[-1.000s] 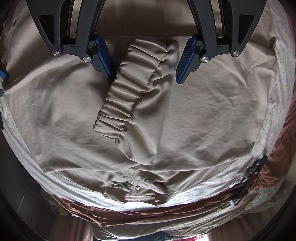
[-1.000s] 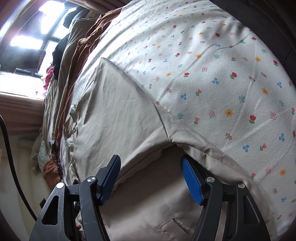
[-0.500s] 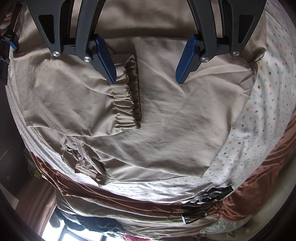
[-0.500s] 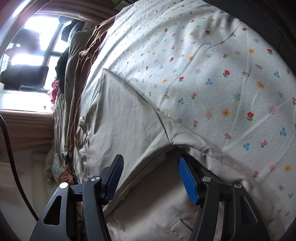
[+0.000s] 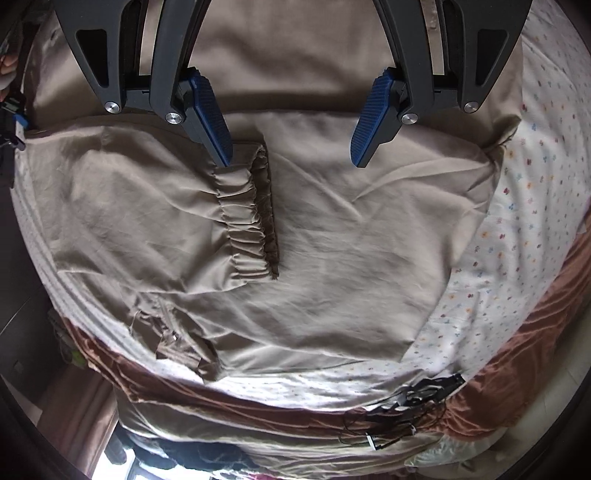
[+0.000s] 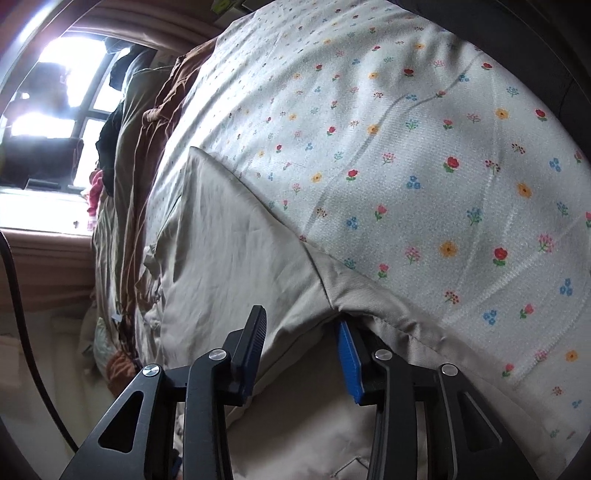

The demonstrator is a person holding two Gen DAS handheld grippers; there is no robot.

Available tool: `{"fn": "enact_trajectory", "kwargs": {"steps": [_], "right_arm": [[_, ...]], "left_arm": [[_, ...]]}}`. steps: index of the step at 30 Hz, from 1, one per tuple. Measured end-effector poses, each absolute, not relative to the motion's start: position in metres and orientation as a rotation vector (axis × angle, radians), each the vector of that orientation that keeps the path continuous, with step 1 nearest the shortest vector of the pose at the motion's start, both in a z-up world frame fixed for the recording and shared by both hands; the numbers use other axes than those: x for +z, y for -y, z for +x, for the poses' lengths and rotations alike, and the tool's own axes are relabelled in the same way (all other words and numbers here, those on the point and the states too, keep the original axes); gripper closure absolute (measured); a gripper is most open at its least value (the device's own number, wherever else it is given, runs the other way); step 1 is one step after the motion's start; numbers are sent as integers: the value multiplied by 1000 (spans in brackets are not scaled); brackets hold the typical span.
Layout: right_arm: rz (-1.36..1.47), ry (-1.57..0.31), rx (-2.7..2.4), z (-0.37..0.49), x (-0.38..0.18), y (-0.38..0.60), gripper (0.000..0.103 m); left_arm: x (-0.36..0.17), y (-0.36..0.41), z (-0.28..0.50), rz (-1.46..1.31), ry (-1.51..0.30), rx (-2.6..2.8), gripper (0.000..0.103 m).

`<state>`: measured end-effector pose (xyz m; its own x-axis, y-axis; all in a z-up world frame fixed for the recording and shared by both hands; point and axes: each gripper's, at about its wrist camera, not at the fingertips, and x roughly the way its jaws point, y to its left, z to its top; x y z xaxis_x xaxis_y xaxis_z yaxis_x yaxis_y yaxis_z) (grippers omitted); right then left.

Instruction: Fold large clothes

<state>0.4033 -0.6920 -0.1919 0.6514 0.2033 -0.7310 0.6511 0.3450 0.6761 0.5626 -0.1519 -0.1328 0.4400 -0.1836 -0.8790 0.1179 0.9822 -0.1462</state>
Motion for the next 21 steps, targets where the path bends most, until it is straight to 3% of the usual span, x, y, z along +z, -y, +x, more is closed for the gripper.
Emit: {"fn": "enact_trajectory", "kwargs": {"steps": [2,12,15,21], "right_arm": [[1195,-859,-329,402,-186,685,55],[1041,-842,-268,384,-147,653,55],[969,-828,-252,367,-136,637,49],[915,-802,-256,323,-124,616,48]], "left_arm": [[-116,143,552,-56,-1065,-180,35],[-50,88,480,-25,-910,-151,35],[-35,74,456,-75,-887,-181,35],[-10,59,404,-87,-826,-201,35]]}}
